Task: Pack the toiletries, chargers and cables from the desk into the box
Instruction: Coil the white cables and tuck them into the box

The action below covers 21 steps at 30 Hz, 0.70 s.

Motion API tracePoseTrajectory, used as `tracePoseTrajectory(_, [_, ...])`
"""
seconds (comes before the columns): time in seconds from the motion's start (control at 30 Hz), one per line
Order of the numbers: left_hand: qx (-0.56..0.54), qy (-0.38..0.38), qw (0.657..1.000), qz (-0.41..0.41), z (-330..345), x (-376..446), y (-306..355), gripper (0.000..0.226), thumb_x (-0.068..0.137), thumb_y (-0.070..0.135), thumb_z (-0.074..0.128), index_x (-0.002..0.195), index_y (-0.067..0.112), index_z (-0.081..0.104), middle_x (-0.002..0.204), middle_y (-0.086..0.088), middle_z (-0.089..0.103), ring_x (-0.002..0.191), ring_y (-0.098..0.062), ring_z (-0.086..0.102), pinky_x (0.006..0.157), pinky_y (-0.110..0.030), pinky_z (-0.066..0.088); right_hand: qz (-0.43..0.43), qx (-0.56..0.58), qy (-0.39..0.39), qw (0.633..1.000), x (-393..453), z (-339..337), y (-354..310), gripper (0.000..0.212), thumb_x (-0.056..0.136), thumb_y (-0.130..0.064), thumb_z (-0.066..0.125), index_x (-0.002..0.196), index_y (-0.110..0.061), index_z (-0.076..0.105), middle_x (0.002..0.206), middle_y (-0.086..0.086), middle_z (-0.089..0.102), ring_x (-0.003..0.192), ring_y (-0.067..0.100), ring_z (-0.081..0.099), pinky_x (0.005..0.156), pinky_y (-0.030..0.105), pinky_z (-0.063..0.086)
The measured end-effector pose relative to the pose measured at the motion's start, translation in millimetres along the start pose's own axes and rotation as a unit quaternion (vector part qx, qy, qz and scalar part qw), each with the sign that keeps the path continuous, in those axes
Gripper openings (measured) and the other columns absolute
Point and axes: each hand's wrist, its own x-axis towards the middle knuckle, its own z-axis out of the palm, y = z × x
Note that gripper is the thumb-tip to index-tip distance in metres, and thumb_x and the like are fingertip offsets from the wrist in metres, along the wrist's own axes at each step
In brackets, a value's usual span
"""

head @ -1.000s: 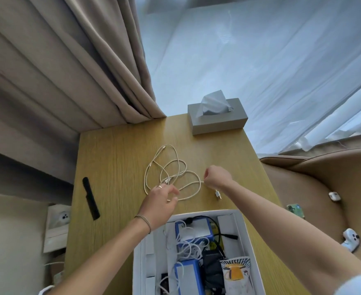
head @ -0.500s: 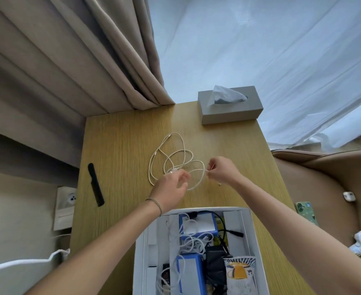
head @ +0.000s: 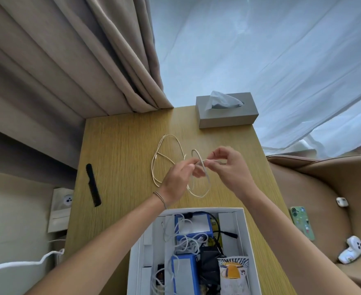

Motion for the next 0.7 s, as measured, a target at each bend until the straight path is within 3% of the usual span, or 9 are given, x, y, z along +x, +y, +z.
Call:
tracePoseTrajectory(0.1, [0.021,0.003,0.999,0.032,1,-10,15,0.042,0.096,0.043,0.049,0.098,0.004,0.064,0.079,-0.014,0.067,0.078,-0.032,0.065,0.081,-0.054,0.053,-0.034,0.014,0.009,0.999,-4,-2,-14,0.009,0.085,-0.017,0.076,0.084,-0.018,0.067,0.113,0.000,0.065,0.102,0.018,0.067,0.091,0.043,0.056])
tracePoseTrajectory(0.2, [0.015,0.019,0.998,0.059,-3,-19,30,0.029,0.102,0.027,0.050,0.088,0.004,0.061,0.072,-0.010,0.060,0.067,-0.024,0.059,0.075,-0.053,0.051,-0.047,0.083,-0.044,0.995,-8,-8,-26,0.009,0.088,-0.012,0.072,0.084,-0.015,0.065,0.123,-0.003,0.068,0.113,0.011,0.065,0.098,0.041,0.051])
tracePoseTrajectory(0.3, [0.002,0.049,0.997,0.058,-9,-29,50,0.032,0.097,0.023,0.045,0.075,0.003,0.056,0.066,-0.015,0.054,0.065,-0.023,0.053,0.069,-0.053,0.048,-0.070,0.142,-0.076,0.984,-14,-8,-33,0.007,0.090,-0.016,0.070,0.094,-0.014,0.064,0.129,-0.004,0.067,0.123,0.007,0.059,0.105,0.039,0.046])
tracePoseTrajectory(0.37, [0.000,0.055,0.997,0.057,-16,-35,65,0.031,0.091,0.022,0.041,0.067,0.005,0.051,0.059,-0.016,0.051,0.060,-0.024,0.054,0.064,-0.049,0.047,-0.083,0.164,-0.099,0.978,-19,-6,-36,0.032,0.087,-0.028,0.072,0.116,-0.019,0.063,0.135,-0.005,0.062,0.130,0.008,0.054,0.108,0.037,0.045])
tracePoseTrajectory(0.43, [-0.033,0.031,0.997,0.055,-26,-42,76,0.029,0.090,0.021,0.039,0.066,0.007,0.045,0.051,-0.005,0.045,0.048,-0.024,0.054,0.053,-0.036,0.046,-0.088,0.196,-0.143,0.966,-24,-4,-39,0.063,0.082,-0.041,0.073,0.139,-0.028,0.051,0.142,-0.004,0.057,0.137,0.007,0.046,0.105,0.025,0.044])
tracePoseTrajectory(0.5, [-0.073,-0.006,0.995,0.061,-36,-49,87,0.029,0.095,0.022,0.038,0.071,0.007,0.045,0.050,0.000,0.039,0.041,-0.022,0.048,0.047,-0.026,0.041,-0.085,0.248,-0.186,0.947,-32,2,-42,0.087,0.076,-0.050,0.079,0.150,-0.034,0.038,0.145,0.002,0.054,0.140,0.010,0.044,0.102,0.017,0.043])
tracePoseTrajectory(0.53, [-0.084,-0.013,0.994,0.069,-39,-51,91,0.030,0.097,0.023,0.038,0.073,0.007,0.046,0.051,0.000,0.038,0.041,-0.022,0.045,0.046,-0.025,0.040,-0.084,0.267,-0.201,0.939,-36,7,-44,0.095,0.072,-0.052,0.082,0.152,-0.033,0.033,0.146,0.005,0.054,0.141,0.013,0.043,0.105,0.020,0.041])
tracePoseTrajectory(0.6, [-0.090,0.007,0.992,0.092,-44,-55,97,0.033,0.099,0.024,0.039,0.075,0.005,0.049,0.054,-0.005,0.038,0.046,-0.022,0.043,0.048,-0.025,0.039,-0.074,0.296,-0.225,0.926,-44,24,-47,0.104,0.068,-0.049,0.086,0.153,-0.030,0.028,0.141,0.010,0.059,0.140,0.020,0.046,0.110,0.030,0.039])
tracePoseTrajectory(0.7, [-0.022,0.106,0.989,0.100,-43,-58,96,0.038,0.102,0.025,0.044,0.076,0.001,0.056,0.064,-0.014,0.046,0.059,-0.026,0.045,0.059,-0.041,0.044,-0.045,0.323,-0.218,0.920,-55,51,-50,0.105,0.071,-0.027,0.089,0.154,-0.038,0.025,0.121,0.016,0.068,0.120,0.023,0.062,0.094,0.031,0.052])
